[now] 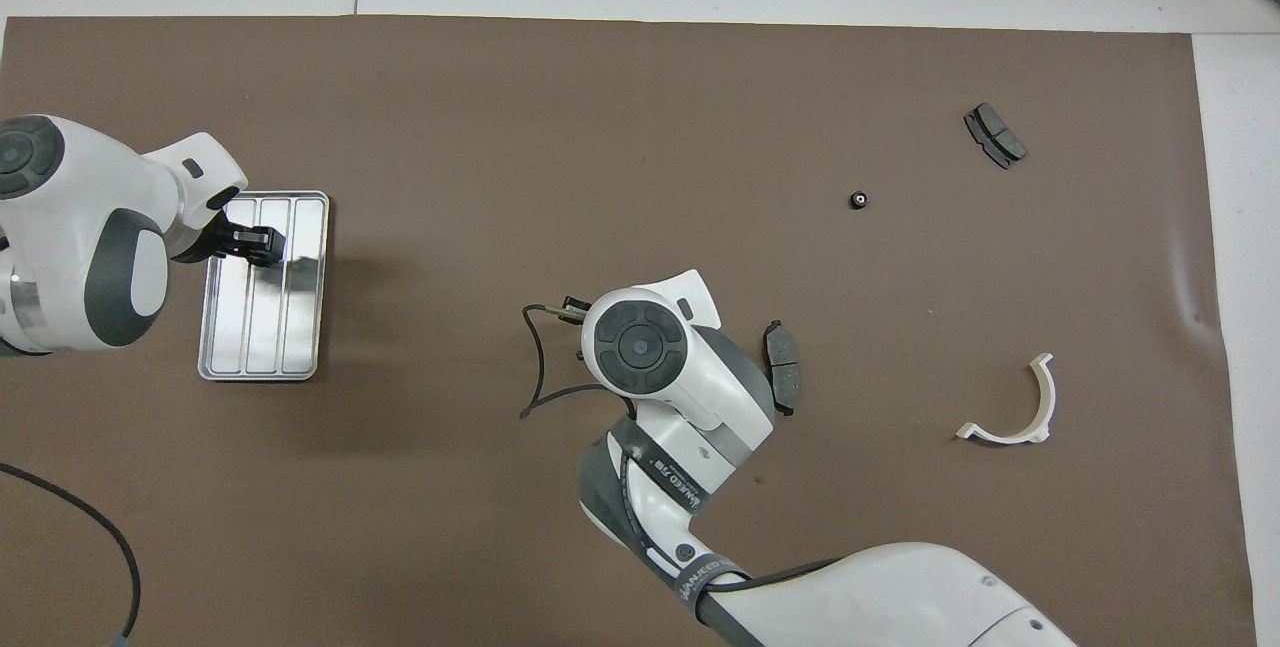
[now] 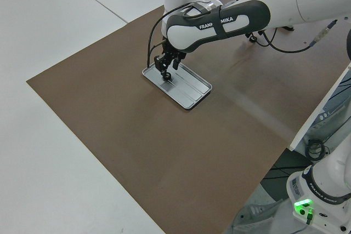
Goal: Pick bearing gear from pile to tray
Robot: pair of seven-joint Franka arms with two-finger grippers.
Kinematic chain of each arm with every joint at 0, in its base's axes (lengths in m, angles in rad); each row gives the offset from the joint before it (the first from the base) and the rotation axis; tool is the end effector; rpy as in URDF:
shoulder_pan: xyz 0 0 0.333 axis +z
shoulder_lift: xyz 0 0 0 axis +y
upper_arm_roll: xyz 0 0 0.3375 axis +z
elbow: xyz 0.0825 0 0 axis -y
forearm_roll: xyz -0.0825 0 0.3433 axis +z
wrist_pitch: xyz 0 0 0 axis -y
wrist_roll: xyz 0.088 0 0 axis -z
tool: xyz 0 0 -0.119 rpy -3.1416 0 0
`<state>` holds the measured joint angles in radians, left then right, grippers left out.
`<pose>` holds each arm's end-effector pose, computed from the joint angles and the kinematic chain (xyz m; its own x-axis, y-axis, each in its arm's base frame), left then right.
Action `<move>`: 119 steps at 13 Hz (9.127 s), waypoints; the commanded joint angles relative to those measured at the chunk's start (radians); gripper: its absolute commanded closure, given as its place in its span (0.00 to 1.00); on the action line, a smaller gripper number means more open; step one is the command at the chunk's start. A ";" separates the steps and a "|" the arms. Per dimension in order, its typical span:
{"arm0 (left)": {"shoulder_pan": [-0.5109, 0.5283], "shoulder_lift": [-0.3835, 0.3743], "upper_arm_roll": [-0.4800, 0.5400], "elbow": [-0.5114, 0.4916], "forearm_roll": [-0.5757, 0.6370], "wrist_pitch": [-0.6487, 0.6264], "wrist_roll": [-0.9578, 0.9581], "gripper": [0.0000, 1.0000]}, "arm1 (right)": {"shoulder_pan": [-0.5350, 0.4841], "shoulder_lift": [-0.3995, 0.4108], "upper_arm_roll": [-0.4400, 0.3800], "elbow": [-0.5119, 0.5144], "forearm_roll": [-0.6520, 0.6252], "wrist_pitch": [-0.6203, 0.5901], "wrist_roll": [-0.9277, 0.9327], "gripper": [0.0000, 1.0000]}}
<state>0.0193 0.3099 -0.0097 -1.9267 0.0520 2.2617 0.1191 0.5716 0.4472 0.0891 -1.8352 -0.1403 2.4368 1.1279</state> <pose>0.5934 0.0079 0.3654 0.9897 -0.1415 0.0199 -0.1406 -0.9892 -0.0406 0.5093 0.3868 0.3369 0.9188 -0.3737 0.1272 -0.3614 -0.9259 -0.1097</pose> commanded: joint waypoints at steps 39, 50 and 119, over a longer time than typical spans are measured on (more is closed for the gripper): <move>-0.731 0.023 0.008 -0.094 -0.078 0.211 -0.610 0.72 | -0.498 0.051 0.008 0.105 0.076 -0.051 -0.760 1.00; -0.512 0.035 0.022 0.113 -0.069 0.000 -0.540 1.00 | -0.351 -0.123 0.009 0.100 0.076 -0.268 -0.617 1.00; -0.235 -0.031 0.020 0.038 -0.073 -0.047 -0.161 1.00 | -0.562 -0.509 0.004 0.079 0.127 -0.723 -1.094 0.00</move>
<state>-0.2895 0.2969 0.0249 -1.8700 -0.0225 2.2430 -0.1562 0.0107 -0.0384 0.0891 -1.7289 -0.0284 1.6914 0.0143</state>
